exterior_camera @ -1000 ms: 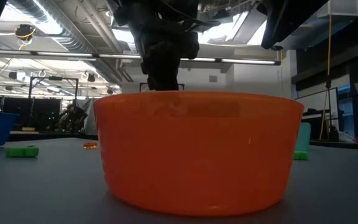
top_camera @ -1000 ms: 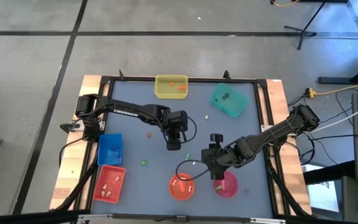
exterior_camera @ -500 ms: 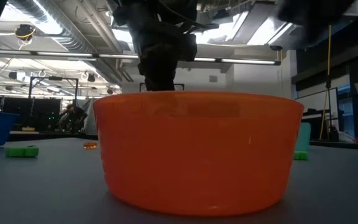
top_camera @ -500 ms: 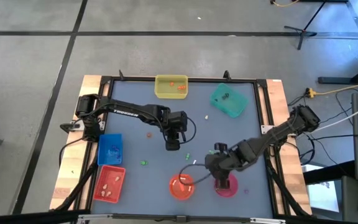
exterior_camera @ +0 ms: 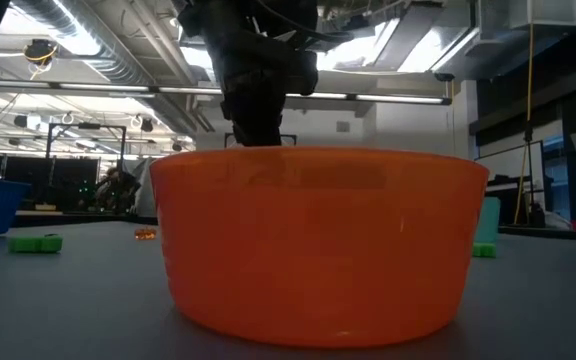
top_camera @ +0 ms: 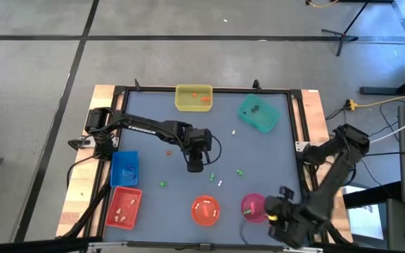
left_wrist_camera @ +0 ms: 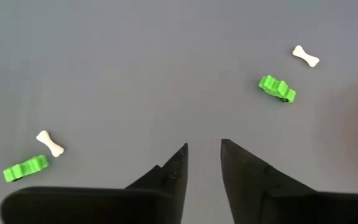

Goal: Sort Halloween decoration
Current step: Put the purple witch hat toy into the blue bin

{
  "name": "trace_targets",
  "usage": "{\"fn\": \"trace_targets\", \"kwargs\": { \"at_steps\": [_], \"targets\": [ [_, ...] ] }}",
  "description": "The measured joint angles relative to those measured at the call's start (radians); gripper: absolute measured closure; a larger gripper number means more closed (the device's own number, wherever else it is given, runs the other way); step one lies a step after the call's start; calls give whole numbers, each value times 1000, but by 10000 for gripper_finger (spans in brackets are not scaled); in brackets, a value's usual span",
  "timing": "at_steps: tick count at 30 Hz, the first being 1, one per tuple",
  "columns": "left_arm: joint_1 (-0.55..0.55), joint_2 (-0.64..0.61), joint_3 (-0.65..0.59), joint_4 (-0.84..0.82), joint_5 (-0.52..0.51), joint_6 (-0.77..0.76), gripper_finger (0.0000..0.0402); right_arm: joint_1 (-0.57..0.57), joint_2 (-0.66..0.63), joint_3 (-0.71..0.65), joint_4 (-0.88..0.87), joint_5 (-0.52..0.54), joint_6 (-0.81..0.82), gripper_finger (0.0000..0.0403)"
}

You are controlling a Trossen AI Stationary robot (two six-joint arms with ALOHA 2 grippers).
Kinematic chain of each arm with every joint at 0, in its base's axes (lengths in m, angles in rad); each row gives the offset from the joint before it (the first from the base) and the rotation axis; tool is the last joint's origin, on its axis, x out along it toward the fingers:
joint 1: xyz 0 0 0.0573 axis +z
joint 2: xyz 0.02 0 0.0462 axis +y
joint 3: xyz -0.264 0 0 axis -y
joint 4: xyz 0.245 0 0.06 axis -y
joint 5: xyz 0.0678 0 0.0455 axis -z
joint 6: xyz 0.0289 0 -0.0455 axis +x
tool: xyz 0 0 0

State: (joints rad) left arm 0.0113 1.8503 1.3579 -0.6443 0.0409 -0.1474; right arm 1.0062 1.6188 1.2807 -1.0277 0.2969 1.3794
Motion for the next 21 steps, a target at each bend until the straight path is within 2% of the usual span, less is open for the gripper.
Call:
{"fn": "trace_targets", "kwargs": {
  "at_steps": [4,9,15,21],
  "targets": [
    [0,0,0,1,0,0,302,99,2,-97,69,21,135,244],
    [0,0,0,2,-6,-2,299,153,2,-241,211,-5,275,244],
    [0,0,0,8,-8,-3,298,151,2,-388,343,-86,371,244],
    [0,1,0,9,-8,-3,298,152,2,-439,409,-97,381,244]
  ]
}}
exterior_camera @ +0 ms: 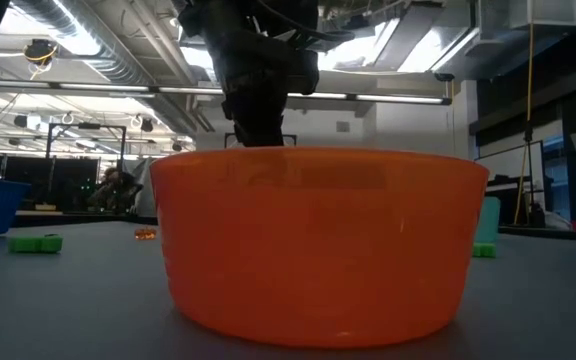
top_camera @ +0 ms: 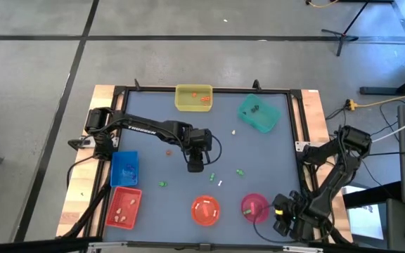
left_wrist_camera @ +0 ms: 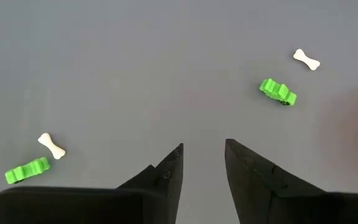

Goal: Sort Halloween decoration
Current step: Put the purple witch hat toy into the blue bin

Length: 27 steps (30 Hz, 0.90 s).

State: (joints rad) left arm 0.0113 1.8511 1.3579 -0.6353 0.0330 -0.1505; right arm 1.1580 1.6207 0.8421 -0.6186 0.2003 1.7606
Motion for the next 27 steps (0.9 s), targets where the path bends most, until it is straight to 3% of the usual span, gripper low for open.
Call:
{"fn": "trace_targets", "kwargs": {
  "at_steps": [17,27],
  "targets": [
    [0,0,0,0,-22,0,298,0,0,0,-16,-72,-5,244],
    [0,0,0,0,-22,1,298,-5,-1,-1,-271,-57,235,244]
  ]
}}
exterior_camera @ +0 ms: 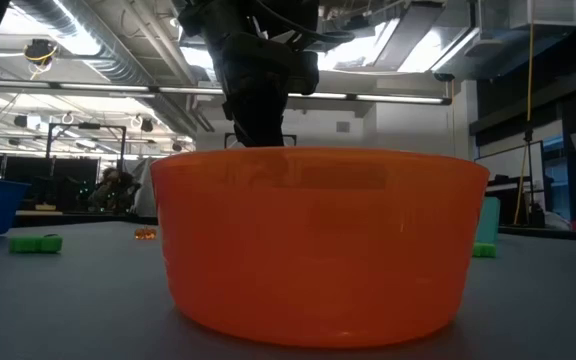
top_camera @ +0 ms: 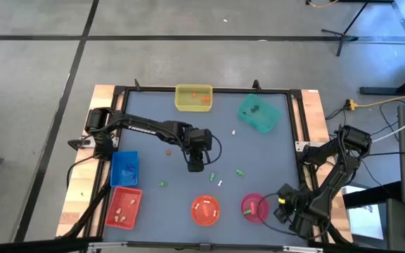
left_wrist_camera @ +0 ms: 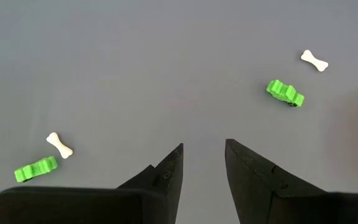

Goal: Sort Halloween decoration
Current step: Put the purple witch hat toy into the blue bin

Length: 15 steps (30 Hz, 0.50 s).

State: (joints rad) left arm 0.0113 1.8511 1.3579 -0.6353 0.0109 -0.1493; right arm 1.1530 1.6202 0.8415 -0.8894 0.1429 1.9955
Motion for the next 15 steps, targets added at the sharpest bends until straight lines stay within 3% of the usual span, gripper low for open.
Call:
{"fn": "trace_targets", "kwargs": {
  "at_steps": [8,15],
  "targets": [
    [0,0,0,0,-1,1,298,-93,-2,3,-66,-48,-34,244],
    [0,0,0,0,-1,1,298,-165,-33,37,-95,-2,-168,244]
  ]
}}
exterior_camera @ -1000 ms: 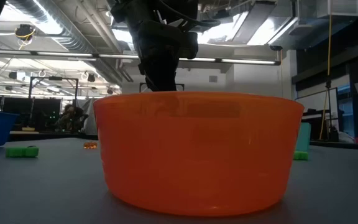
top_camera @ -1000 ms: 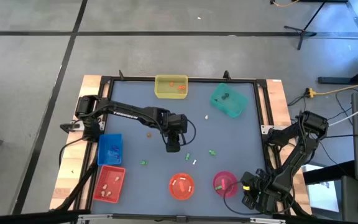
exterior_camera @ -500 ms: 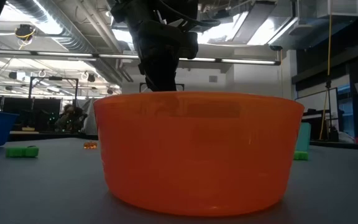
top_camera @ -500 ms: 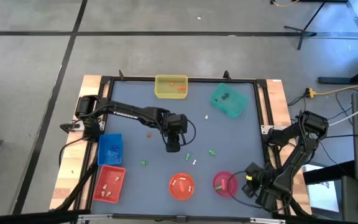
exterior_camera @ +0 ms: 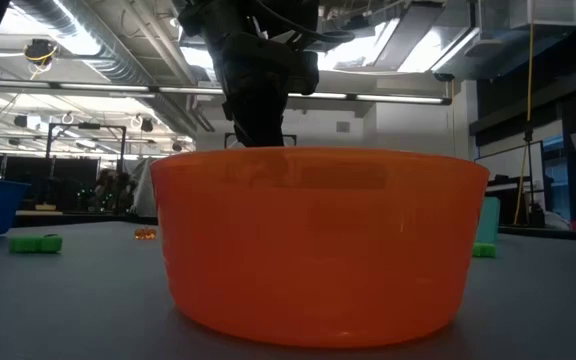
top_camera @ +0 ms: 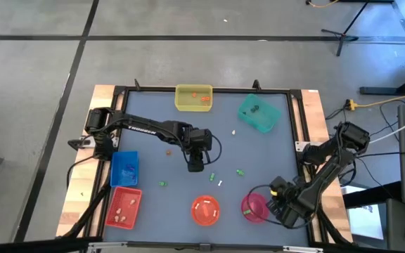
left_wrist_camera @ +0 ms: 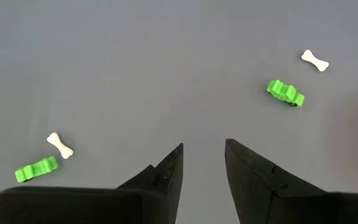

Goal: Sort Halloween decoration
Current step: Put the purple witch hat toy into the blue bin

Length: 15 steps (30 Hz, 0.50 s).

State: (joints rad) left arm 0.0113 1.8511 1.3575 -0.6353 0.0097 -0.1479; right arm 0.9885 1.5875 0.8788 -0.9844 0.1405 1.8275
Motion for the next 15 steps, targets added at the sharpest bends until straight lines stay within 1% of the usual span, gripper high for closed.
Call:
{"fn": "trace_targets", "kwargs": {
  "at_steps": [3,7,9,15],
  "targets": [
    [0,0,0,0,0,0,298,-2,-3,30,-24,4,-98,244],
    [0,0,0,0,0,0,298,0,-4,55,-37,-47,-303,244],
    [0,0,0,0,0,0,298,0,-4,56,-37,-64,-377,244],
    [0,0,0,0,-1,0,298,-1,-1,53,-40,-86,-516,244]
  ]
}}
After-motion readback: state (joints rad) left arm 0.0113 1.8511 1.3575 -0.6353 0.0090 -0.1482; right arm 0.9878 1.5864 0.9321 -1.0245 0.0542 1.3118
